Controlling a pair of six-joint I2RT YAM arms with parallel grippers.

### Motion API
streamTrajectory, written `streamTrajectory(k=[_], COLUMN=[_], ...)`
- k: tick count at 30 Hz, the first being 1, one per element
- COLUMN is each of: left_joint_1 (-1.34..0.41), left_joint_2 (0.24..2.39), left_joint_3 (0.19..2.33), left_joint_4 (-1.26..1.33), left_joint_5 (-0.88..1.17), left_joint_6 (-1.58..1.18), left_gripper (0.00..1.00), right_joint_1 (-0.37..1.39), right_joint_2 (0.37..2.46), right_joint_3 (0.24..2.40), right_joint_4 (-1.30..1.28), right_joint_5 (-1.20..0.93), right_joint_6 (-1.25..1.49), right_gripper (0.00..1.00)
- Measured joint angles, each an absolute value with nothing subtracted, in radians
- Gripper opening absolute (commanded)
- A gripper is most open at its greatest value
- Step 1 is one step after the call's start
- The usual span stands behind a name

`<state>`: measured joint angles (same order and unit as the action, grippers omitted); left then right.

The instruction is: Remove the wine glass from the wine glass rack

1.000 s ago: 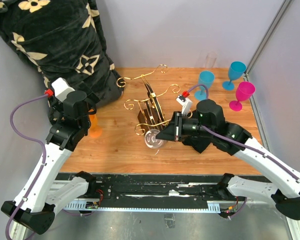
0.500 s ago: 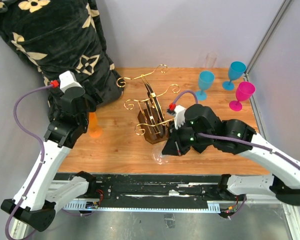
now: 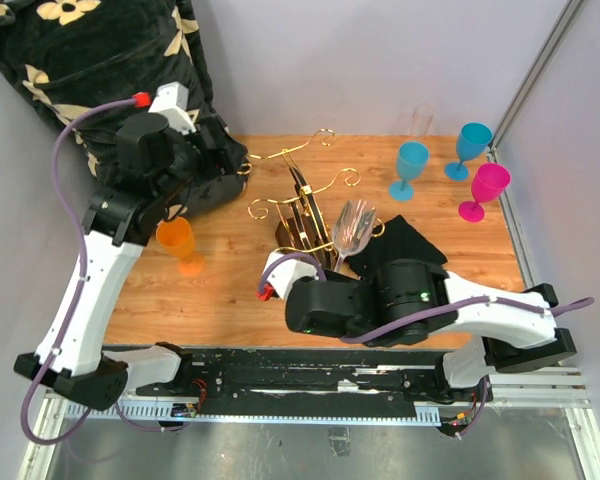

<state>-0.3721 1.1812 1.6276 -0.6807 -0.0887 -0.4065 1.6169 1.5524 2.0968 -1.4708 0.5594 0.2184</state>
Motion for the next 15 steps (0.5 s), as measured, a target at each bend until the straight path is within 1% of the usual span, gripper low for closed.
streamTrajectory(k=[2, 4, 8, 10, 12, 15], left_joint_1=[-0.372, -0.373, -0.373, -0.373, -0.373, -0.373], left_joint_2=[1.235, 1.269, 1.302, 1.307, 1.308, 1.308], left_joint_3=[1.666, 1.680, 1.685, 1.687, 1.691, 1.697], left_joint_4=[-0.692, -0.695, -0.693, -0.682, -0.660, -0.611], left_joint_5=[0.001, 0.075, 0.226, 0.295, 0.359, 0.450], left_joint_6=[-0.408, -0.409, -0.421, -0.426, -0.430, -0.442], left_gripper=[0.82, 0.83, 0.84, 0.85, 0.88, 0.89], right_joint_1=[1.617, 1.617, 1.617, 1.608, 1.593, 1.531], right_joint_2=[1.543, 1.511, 1.390, 1.356, 1.348, 1.351], right_joint_3=[2.008, 1.895, 1.639, 1.591, 1.587, 1.591], right_joint_4=[-1.427, -1.332, -0.986, -0.866, -0.782, -0.696], right_joint_5=[0.666, 0.739, 0.797, 0.795, 0.780, 0.736], right_joint_6=[0.104, -0.020, -0.348, -0.479, -0.570, -0.672], right_gripper=[0.01, 0.01, 0.01, 0.01, 0.01, 0.01])
